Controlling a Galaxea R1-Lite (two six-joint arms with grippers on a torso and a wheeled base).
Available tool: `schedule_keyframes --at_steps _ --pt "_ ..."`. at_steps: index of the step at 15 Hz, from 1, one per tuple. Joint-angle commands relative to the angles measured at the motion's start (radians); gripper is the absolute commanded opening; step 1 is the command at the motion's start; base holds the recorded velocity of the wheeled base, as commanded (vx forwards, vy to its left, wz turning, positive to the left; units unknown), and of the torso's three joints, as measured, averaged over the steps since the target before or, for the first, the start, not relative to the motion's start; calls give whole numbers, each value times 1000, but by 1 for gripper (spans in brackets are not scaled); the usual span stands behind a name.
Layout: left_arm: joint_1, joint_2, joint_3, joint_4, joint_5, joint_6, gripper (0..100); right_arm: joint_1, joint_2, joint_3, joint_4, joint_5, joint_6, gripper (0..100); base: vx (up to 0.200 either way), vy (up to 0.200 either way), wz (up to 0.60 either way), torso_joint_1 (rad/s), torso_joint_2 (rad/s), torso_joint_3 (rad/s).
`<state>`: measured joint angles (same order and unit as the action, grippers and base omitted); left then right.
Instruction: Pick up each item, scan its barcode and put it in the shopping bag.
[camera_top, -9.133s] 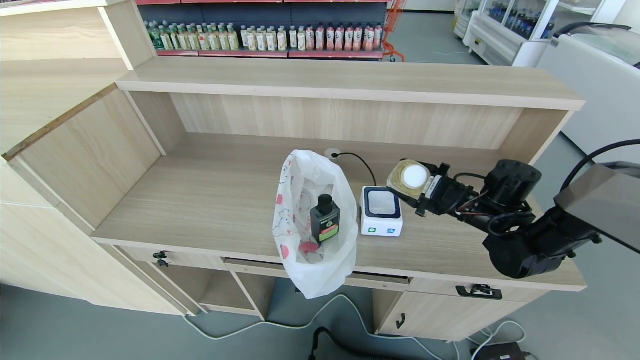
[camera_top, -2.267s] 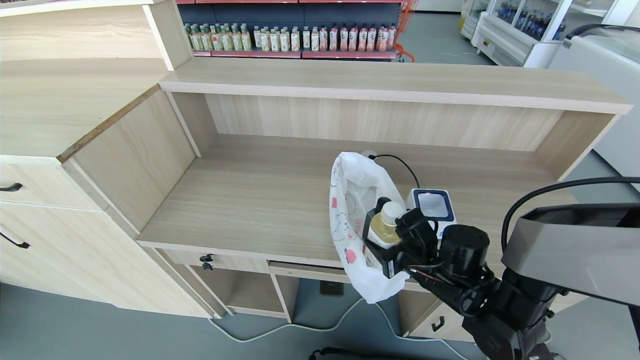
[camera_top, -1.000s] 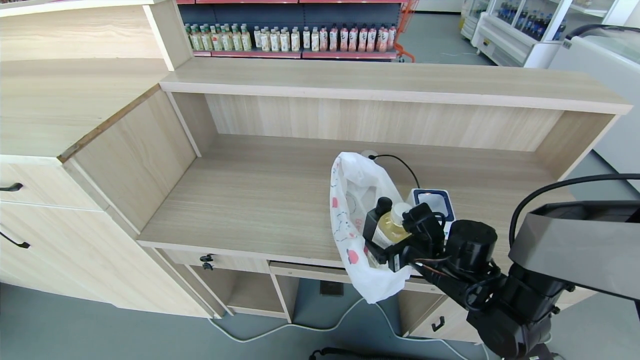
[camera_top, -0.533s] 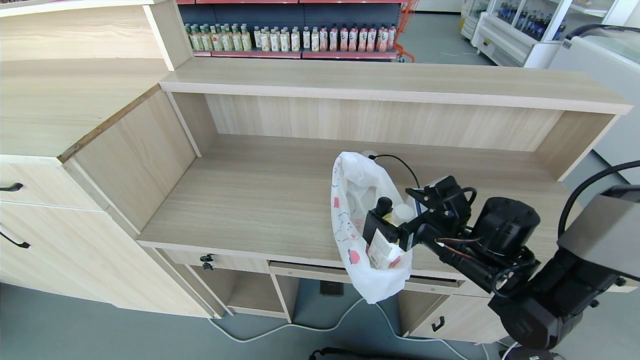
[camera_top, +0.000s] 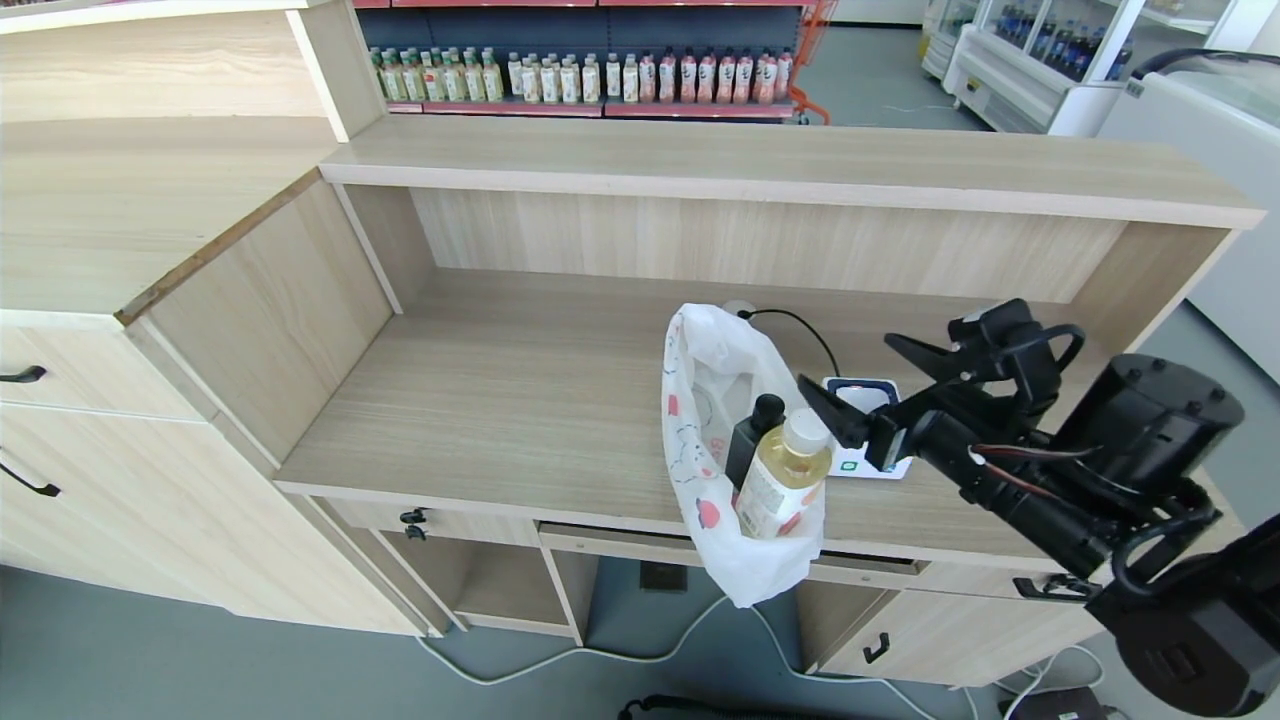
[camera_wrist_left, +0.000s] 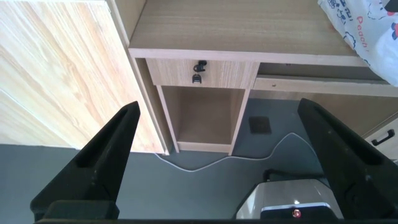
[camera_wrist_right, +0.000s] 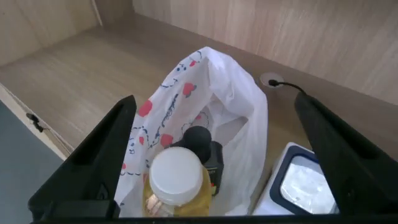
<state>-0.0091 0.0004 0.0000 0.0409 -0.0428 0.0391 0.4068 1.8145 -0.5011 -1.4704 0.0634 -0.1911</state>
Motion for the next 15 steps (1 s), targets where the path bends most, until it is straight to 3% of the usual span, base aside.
schedule_keyframes --at_steps 1,3,8,11,12,15 --pt "0 0 0 1 0 -1 100 -63 -181 50 107 -100 10 100 0 0 0 0 0 0" --pt "0 0 0 1 0 -1 100 -109 -310 79 242 -116 5 100 0 0 0 0 0 0" --pt "0 0 0 1 0 -8 100 -144 -807 145 903 -295 18 100 0 0 0 0 0 0" --pt "0 0 0 1 0 -8 100 -148 -952 184 1024 -349 39 100 0 0 0 0 0 0" --pt "0 0 0 1 0 -8 100 -148 -1031 187 1090 -412 41 100 0 0 0 0 0 0" --pt "0 0 0 1 0 -8 100 -221 -1235 157 1385 -458 53 100 0 0 0 0 0 0"
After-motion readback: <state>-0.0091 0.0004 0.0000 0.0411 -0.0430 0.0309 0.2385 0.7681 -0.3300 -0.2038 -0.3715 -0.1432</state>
